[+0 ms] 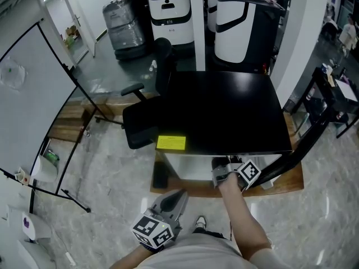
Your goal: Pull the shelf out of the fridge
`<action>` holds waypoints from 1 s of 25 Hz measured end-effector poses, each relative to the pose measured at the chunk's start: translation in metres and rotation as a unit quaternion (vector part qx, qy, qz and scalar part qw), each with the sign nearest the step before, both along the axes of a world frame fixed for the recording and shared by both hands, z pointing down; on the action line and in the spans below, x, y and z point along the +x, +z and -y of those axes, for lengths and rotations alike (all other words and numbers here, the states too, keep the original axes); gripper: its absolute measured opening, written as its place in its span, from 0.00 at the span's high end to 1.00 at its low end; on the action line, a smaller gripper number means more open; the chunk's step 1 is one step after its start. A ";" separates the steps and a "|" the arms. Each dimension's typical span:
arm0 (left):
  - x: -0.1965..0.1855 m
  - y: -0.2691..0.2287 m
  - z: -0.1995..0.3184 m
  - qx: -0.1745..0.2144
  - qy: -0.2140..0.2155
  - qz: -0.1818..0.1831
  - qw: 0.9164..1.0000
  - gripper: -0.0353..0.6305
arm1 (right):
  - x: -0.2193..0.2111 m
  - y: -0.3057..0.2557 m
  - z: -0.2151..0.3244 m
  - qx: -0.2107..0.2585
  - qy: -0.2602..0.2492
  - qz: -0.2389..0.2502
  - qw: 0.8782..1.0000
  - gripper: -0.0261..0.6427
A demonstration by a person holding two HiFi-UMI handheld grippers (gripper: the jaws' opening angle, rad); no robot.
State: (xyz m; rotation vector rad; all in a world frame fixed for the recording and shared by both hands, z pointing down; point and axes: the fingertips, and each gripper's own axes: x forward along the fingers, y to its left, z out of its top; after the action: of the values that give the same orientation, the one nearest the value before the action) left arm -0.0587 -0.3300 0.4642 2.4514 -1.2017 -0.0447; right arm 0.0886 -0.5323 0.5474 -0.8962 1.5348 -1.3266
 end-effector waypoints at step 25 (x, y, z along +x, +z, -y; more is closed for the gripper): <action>-0.013 0.000 -0.023 -0.002 0.019 -0.007 1.000 0.94 | 0.000 0.002 -0.026 -0.023 0.021 0.000 1.000 0.90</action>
State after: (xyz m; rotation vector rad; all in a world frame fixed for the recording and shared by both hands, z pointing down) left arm -0.0719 -0.3070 0.4643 2.4668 -1.1475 -0.0479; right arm 0.0886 -0.5066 0.5498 -0.9515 1.4838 -1.3365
